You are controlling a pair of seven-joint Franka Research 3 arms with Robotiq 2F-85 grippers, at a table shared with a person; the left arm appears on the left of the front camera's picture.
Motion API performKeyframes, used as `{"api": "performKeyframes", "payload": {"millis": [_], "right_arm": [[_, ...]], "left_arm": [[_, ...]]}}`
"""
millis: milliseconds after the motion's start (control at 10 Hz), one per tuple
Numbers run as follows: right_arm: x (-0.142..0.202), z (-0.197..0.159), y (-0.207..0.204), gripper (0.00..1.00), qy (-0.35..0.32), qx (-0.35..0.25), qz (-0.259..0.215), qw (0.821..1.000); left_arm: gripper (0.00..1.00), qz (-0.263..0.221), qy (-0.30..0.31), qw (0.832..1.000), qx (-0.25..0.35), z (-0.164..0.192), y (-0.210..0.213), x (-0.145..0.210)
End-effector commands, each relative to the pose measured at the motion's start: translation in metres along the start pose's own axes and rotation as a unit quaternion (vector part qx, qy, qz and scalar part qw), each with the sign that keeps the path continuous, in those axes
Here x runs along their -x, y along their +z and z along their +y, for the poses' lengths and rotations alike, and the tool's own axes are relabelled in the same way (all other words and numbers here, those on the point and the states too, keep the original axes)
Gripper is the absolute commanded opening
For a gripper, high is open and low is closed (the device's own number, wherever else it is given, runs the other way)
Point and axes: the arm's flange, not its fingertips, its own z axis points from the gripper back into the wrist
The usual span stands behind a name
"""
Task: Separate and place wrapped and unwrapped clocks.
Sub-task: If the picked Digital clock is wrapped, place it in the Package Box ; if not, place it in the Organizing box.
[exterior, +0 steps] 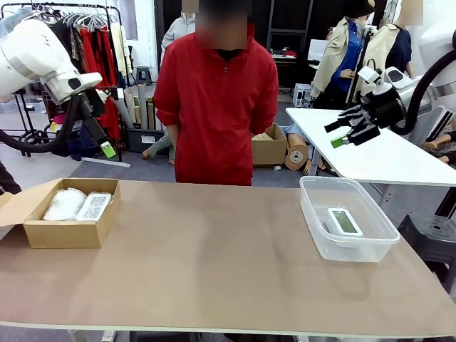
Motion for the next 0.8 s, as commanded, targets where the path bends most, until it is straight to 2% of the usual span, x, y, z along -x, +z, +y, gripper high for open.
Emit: {"api": "performKeyframes", "payload": {"millis": [0,400,700], "right_arm": [[-0.001,0.002,0.001,1.00,0.009,-0.001,-0.001,1.000],[-0.001,0.002,0.001,1.00,0.009,-0.001,-0.001,1.000],[-0.001,0.002,0.001,1.00,0.009,-0.001,-0.001,1.000]], "left_arm": [[1.00,-0.003,-0.015,1.000,0.007,0.005,-0.005,-0.003],[1.00,-0.051,-0.115,0.992,0.013,0.009,-0.013,-0.018],[1.00,-0.119,-0.200,0.973,0.011,0.006,-0.004,-0.021]]}}
